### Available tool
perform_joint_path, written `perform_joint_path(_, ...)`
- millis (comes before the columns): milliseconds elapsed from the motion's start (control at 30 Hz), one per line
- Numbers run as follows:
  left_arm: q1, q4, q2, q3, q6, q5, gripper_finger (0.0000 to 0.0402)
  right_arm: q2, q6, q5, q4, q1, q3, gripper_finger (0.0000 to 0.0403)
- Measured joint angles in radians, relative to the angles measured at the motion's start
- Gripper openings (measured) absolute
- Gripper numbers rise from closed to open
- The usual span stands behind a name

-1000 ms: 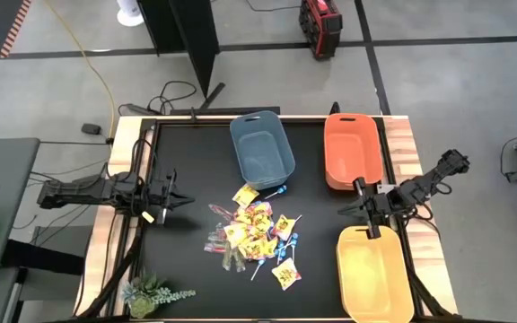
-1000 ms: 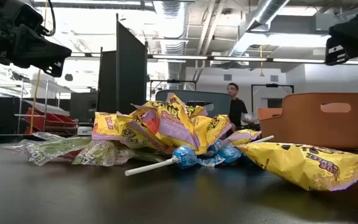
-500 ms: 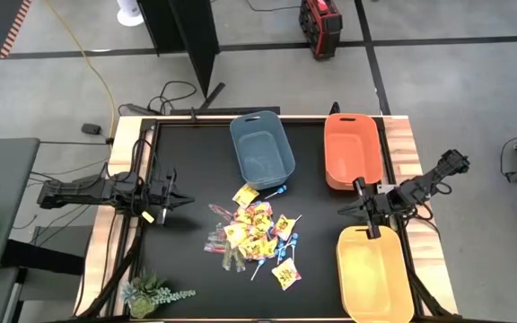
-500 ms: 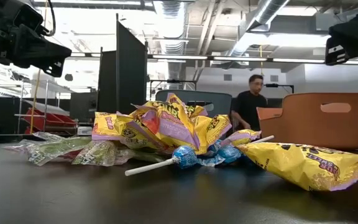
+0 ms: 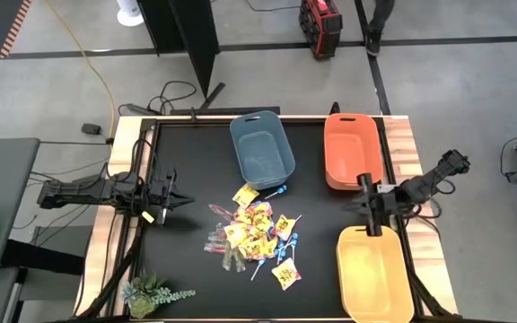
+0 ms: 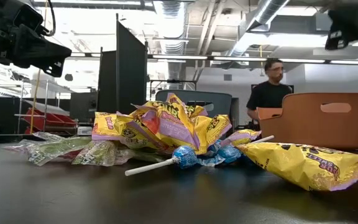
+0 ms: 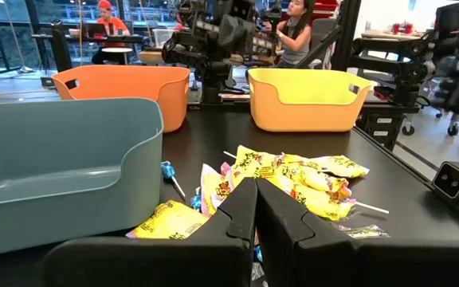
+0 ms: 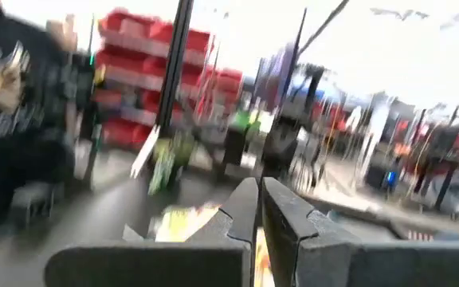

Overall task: Sort candy
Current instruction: Put the yellow candy into the yellow bin

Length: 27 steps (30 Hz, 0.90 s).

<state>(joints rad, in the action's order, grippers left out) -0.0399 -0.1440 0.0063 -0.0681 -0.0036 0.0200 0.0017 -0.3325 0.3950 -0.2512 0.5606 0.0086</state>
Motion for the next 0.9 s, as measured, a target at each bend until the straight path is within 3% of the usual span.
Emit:
perform_joint_path(100,0.000,0.000,0.000,0.000,0.000,0.000,0.0006,0.001,-0.102,-0.008,-0.244,-0.012,0.000,0.0040)
perform_joint_path(167,0.000,0.000,0.000,0.000,0.000,0.000,0.0006,0.001,-0.031,-0.017,-0.441,-0.024,0.000,0.0040)
perform_joint_path(233,0.000,0.002,0.000,0.000,0.000,0.000,0.0006,0.005,0.061,-0.017,-0.510,-0.046,0.015,0.0040)
perform_joint_path(400,0.000,0.088,0.000,0.004,0.007,0.001,0.0006,0.075,0.235,-0.019,-0.298,-0.136,0.141,0.0040)
perform_joint_path(567,0.000,0.095,0.000,0.005,0.002,0.002,0.0006,0.296,0.361,-0.019,-0.179,-0.232,0.286,0.0040)
perform_joint_path(800,0.000,0.090,0.000,0.004,-0.041,0.001,0.0006,0.583,0.284,-0.020,-0.213,-0.351,0.404,0.0040)
perform_joint_path(900,-0.001,0.096,0.000,0.004,-0.079,0.002,0.0006,0.680,0.370,-0.021,-0.237,-0.409,0.436,0.0040)
